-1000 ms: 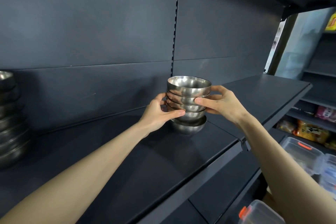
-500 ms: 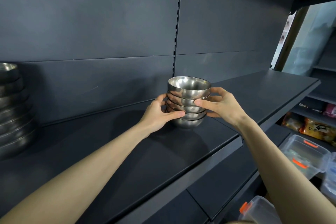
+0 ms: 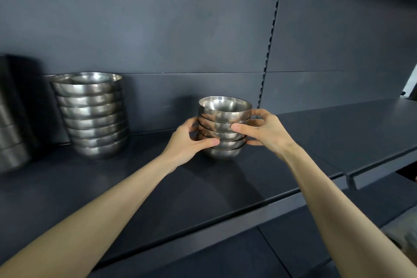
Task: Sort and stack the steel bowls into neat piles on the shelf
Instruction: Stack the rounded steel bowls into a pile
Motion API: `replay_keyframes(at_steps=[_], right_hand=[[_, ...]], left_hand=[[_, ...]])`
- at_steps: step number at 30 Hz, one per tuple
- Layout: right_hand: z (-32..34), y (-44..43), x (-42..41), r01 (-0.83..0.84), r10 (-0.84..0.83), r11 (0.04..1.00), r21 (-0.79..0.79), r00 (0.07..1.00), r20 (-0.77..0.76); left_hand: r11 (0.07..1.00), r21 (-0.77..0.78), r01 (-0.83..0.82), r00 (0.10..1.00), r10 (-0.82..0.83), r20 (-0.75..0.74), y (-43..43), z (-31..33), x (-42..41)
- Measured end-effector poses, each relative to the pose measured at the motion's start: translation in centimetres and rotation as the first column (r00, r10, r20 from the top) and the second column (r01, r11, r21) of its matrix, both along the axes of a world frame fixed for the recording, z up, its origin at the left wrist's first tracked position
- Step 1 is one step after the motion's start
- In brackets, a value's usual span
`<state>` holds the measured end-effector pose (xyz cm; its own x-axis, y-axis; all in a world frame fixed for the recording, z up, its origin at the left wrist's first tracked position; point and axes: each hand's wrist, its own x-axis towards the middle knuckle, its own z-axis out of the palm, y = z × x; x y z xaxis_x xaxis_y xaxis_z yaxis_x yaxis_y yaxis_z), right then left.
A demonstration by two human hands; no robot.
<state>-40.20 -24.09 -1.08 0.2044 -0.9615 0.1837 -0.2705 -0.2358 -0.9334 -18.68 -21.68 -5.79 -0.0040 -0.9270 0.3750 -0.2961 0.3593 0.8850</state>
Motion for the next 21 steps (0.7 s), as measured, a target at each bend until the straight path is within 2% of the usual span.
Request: replay_keyframes(at_steps=[10, 21], right_hand=[[-0.3, 2.0, 8.9, -0.137, 0.137, 0.99, -0.022, 0.991, 0.003], [-0.7, 3.9, 11.8, -0.155, 0.156, 0.987, -0.027, 0.987, 0.023]], left_hand=[[0.993, -0.023, -0.113, 0.994, 0.113, -0.003, 4.7, -0.4, 8.7], [0.991, -0.028, -0.127, 0.991, 0.128, 0.028, 6.5, -0.2, 11.6]])
